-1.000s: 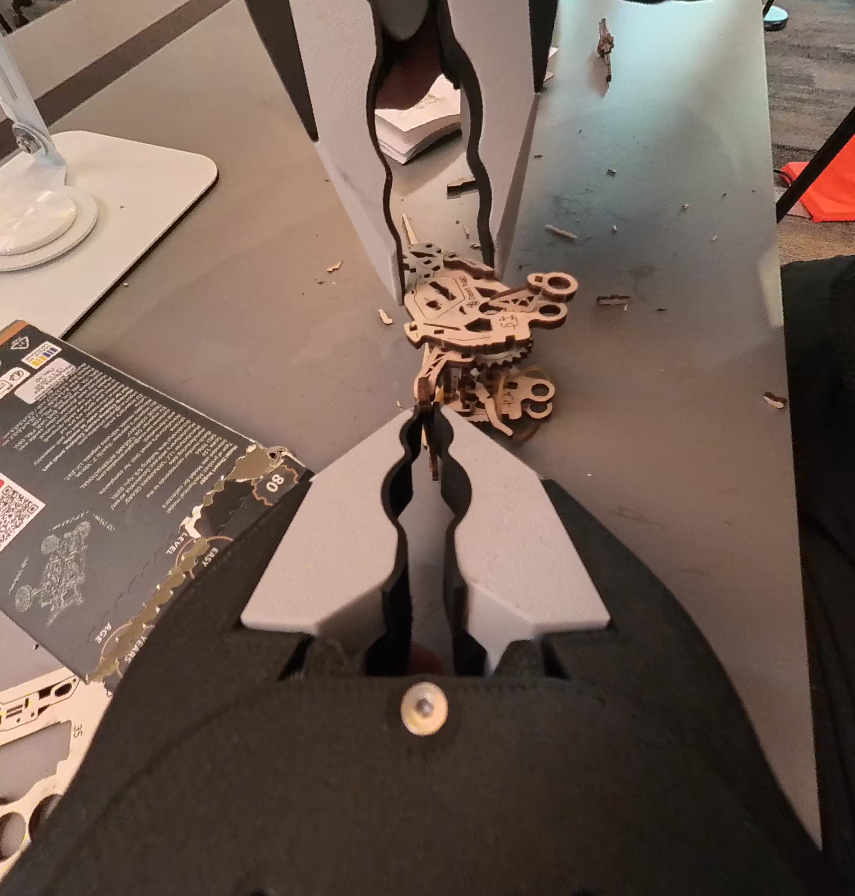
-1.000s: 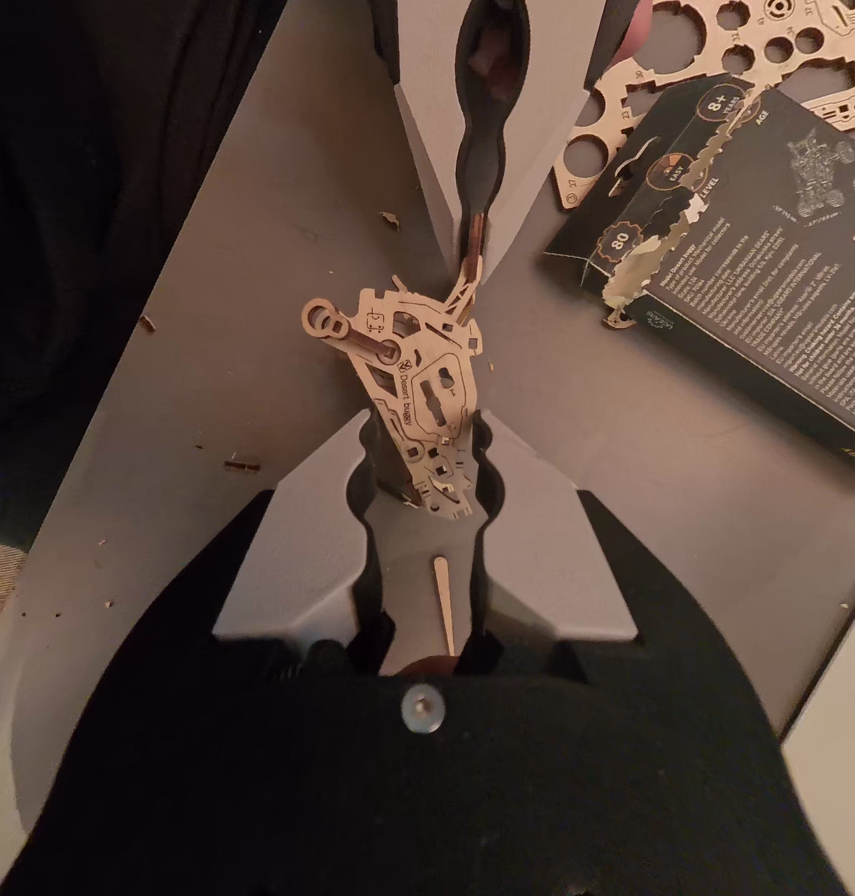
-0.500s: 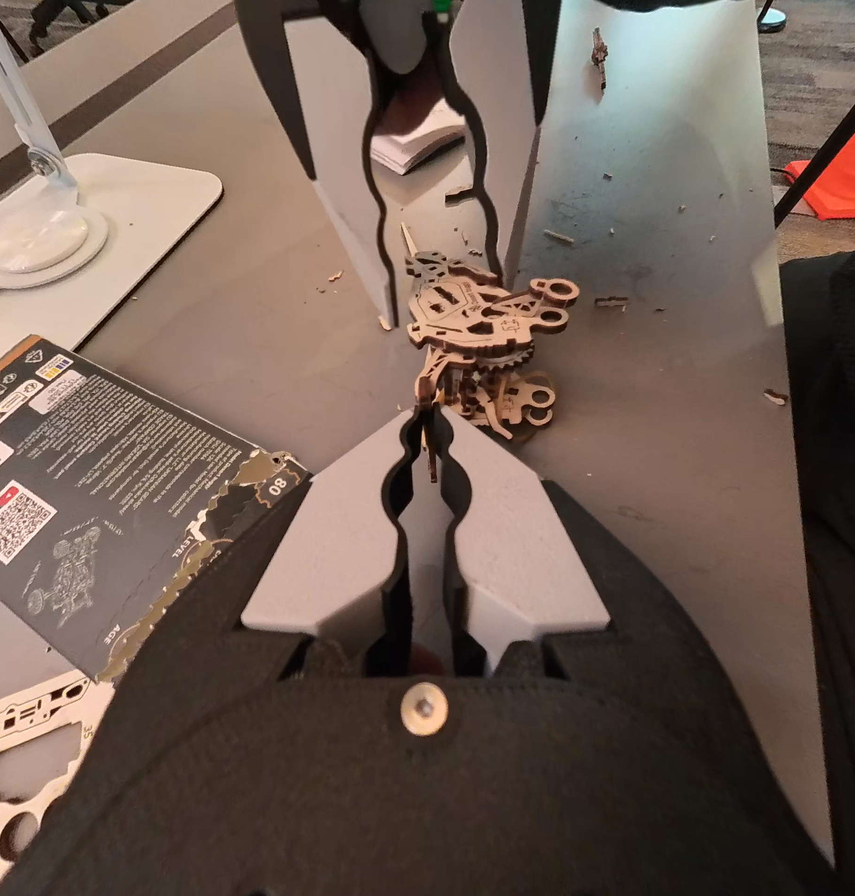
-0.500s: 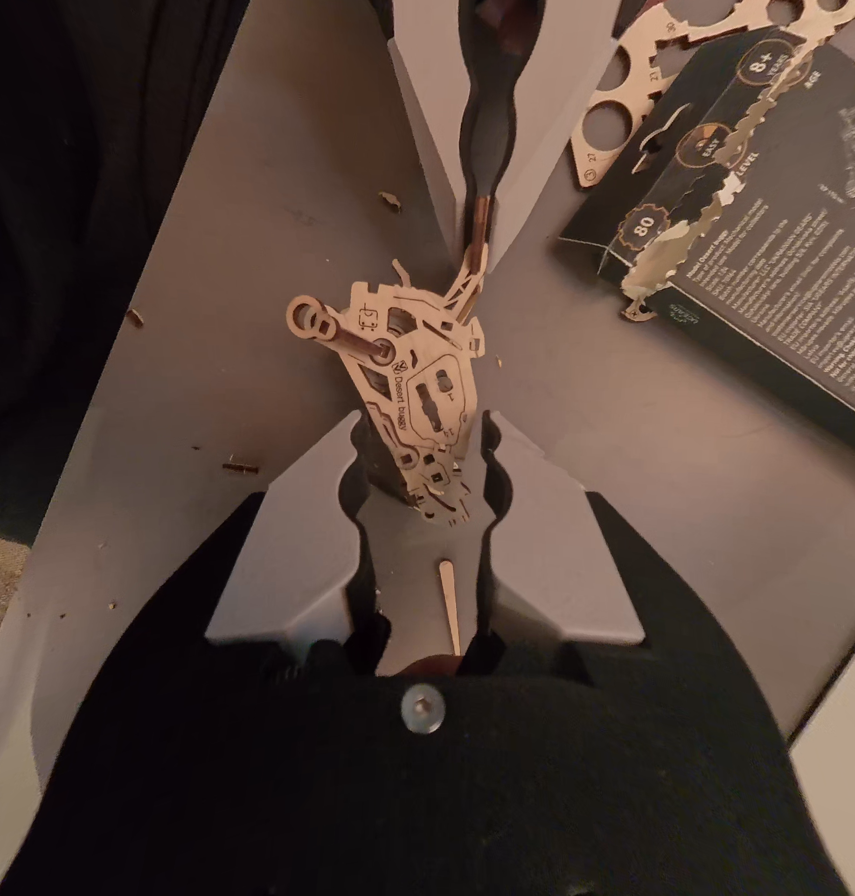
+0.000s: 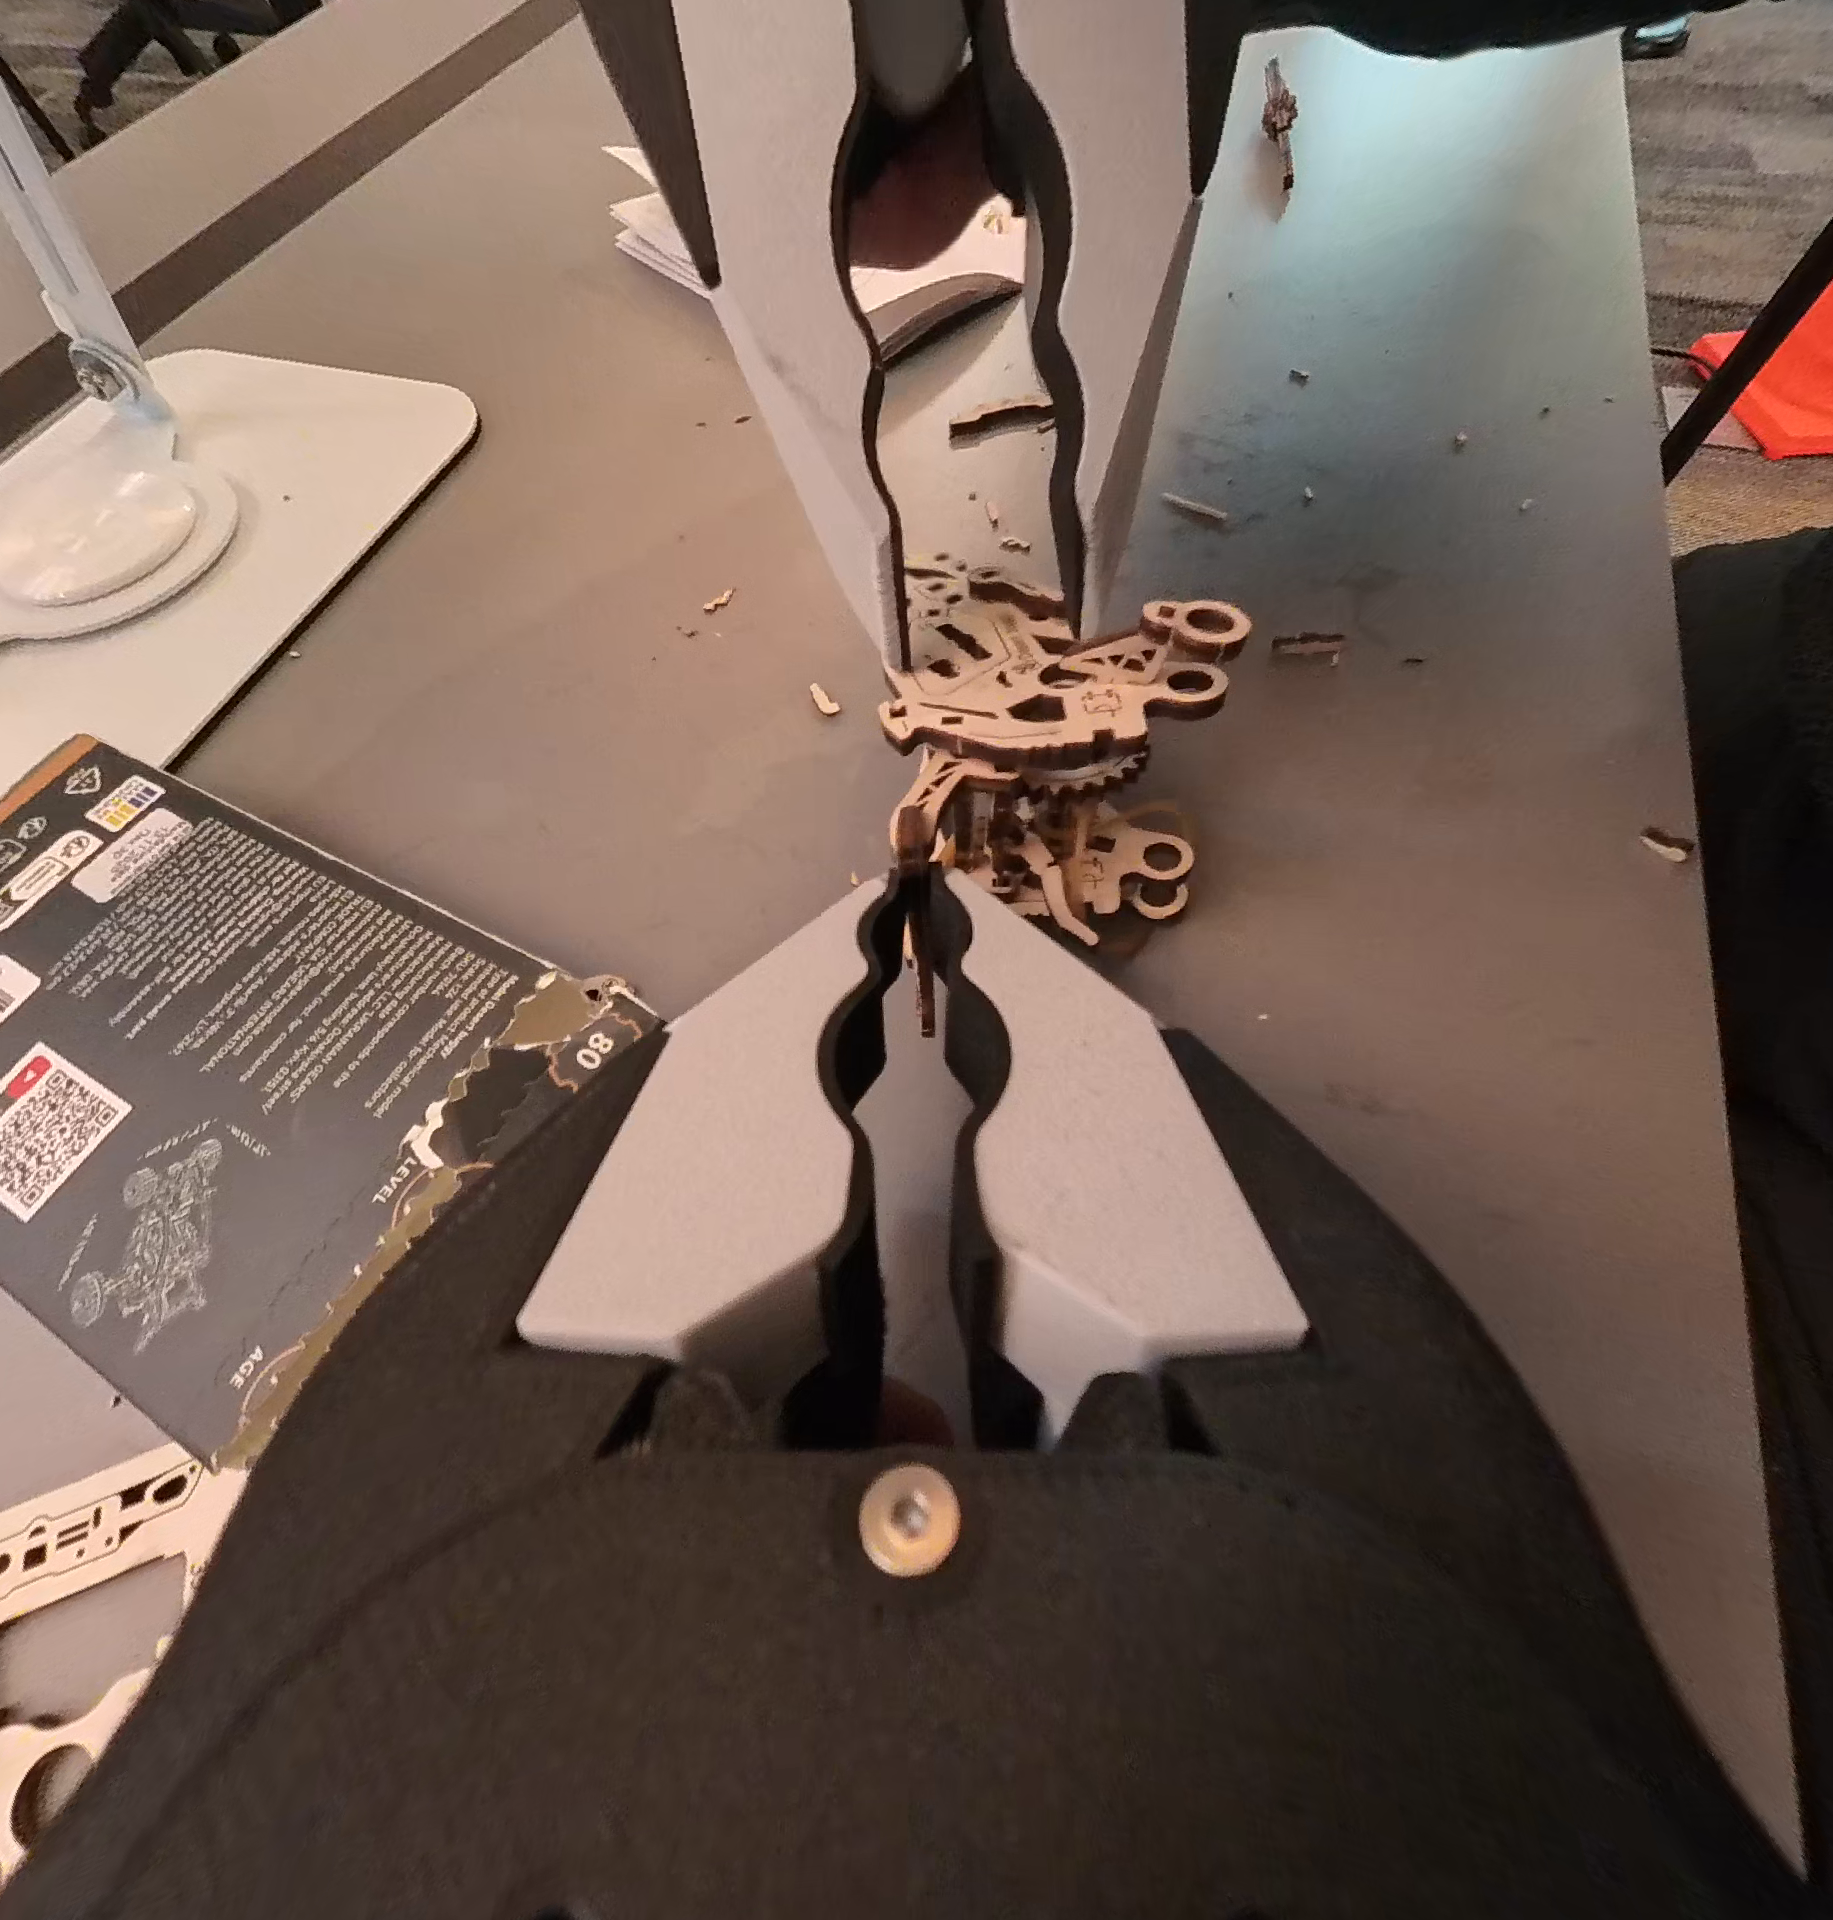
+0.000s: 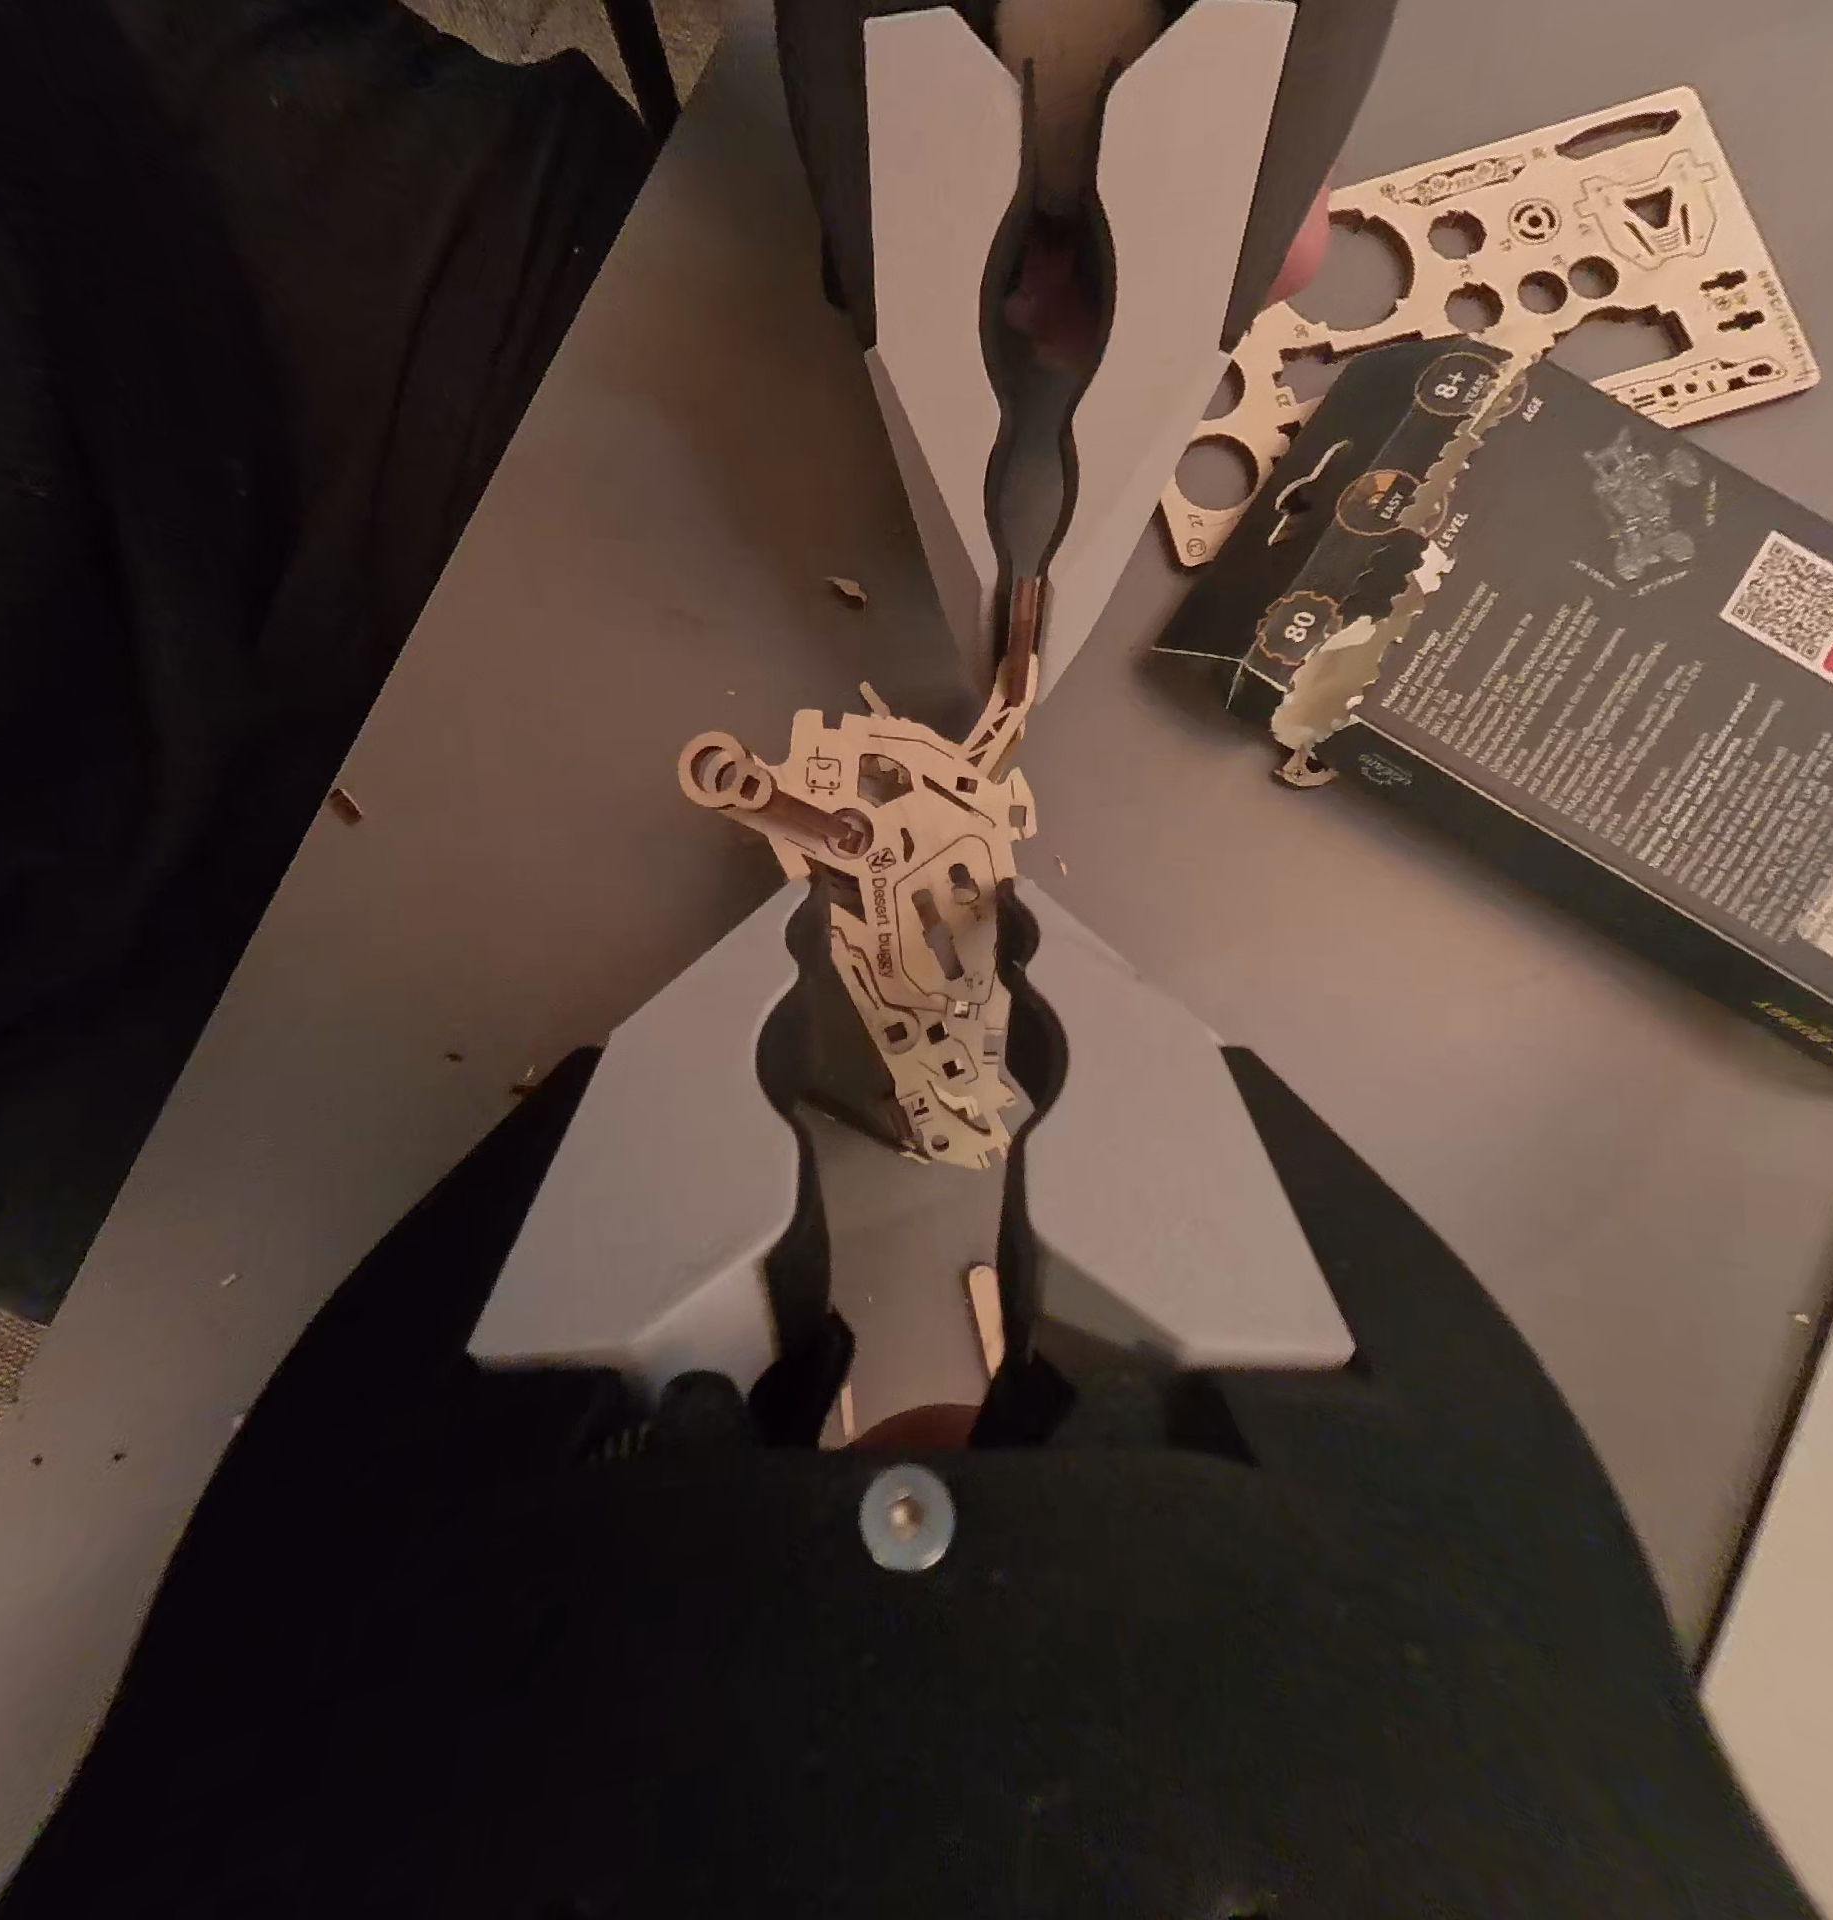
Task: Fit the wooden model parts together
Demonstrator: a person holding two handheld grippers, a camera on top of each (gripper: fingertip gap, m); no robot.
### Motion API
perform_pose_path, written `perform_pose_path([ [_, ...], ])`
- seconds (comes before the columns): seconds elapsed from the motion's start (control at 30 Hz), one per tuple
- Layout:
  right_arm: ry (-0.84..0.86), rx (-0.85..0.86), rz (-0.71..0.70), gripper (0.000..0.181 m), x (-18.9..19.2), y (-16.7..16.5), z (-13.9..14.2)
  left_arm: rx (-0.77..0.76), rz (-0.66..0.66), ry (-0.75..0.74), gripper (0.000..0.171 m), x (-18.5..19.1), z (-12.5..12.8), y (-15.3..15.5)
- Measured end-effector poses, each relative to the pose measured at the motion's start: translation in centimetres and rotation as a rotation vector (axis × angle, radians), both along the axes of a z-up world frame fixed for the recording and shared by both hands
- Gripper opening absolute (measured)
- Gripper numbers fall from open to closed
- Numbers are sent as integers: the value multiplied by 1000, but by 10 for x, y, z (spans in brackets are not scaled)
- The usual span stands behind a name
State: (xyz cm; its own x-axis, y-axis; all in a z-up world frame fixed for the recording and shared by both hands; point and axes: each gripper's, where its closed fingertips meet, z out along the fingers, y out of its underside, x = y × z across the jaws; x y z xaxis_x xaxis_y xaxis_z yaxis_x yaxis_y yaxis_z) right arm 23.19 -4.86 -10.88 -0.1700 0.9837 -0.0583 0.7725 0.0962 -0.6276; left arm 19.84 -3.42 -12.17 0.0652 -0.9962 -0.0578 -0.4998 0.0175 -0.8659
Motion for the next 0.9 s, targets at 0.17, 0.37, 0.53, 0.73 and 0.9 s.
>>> perform_pose_path([
  [0.17, 0, 15, -16, 28, 1, -1, 0, 4, -5, -7, 1, 0, 1, -1],
  [0.37, -7, 31, -23, 27, 3, 1, 0, 13, -10, -7, 1, 0, 1, -1],
  [0.53, -19, 21, -21, 27, 4, 1, -1, 10, -14, -7, 1, -1, 2, -2],
  [0.73, -19, 10, -29, 25, 1, 3, -1, -8, -15, 12, 2, -5, -2, -1],
  [0.9, -9, 11, -42, 26, -2, 5, 0, -28, -10, 30, 15, -14, -1, 1],
])
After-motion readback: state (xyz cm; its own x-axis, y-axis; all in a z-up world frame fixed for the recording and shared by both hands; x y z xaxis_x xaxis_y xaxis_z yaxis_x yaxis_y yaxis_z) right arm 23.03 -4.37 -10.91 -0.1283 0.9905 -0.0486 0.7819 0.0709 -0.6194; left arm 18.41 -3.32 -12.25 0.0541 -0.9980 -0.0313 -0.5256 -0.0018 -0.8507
